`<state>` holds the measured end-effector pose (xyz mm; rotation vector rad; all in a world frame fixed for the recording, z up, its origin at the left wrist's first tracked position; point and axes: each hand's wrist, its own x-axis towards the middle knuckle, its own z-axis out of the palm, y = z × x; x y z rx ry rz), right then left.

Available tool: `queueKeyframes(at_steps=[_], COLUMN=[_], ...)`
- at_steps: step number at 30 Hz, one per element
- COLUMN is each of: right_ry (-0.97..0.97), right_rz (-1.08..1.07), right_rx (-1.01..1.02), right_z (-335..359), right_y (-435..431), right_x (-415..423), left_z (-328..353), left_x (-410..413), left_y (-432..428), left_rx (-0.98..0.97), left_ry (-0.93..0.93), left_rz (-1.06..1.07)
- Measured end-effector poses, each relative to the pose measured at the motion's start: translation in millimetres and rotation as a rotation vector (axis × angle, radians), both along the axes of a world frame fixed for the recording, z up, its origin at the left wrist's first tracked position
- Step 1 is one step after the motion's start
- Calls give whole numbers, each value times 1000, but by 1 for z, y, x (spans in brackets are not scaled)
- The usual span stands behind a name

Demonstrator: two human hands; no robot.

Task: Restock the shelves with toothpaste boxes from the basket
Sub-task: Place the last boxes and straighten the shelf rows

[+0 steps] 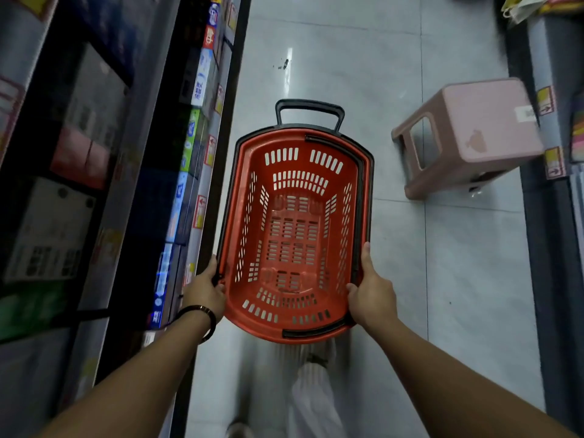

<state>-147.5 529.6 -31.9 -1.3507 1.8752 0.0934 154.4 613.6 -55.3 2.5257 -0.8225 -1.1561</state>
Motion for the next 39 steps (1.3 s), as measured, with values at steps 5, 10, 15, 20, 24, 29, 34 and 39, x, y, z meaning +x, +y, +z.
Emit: queueKeyframes(at_steps=[5, 10, 15, 20, 24, 29, 34, 39], right_ry=[60, 121, 116, 85, 55, 30, 20, -3], right_rz=[13, 40, 79, 49, 84, 107, 125, 96], right_rx=[-11, -22, -22, -8, -20, -31, -61, -11], right_z=[-3, -10, -13, -16, -14, -16, -11, 3], right_y=[70, 141, 204, 265, 310, 373, 430, 491], right_x=[-15, -29, -47, -66, -84, -109, -124, -136], left_z=[-4, -5, -3, 1, 3, 4, -5, -6], left_x=[-8, -22, -42, -59, -78, -107, -116, -127], left_y=[66, 140, 211, 268, 316, 381, 442, 500], left_rx=[-18, -52, -32, -1, 11, -2, -7, 10], left_ry=[37, 82, 58, 14, -31, -52, -55, -41], left_rz=[-18, 12, 42, -3, -23, -17, -31, -42])
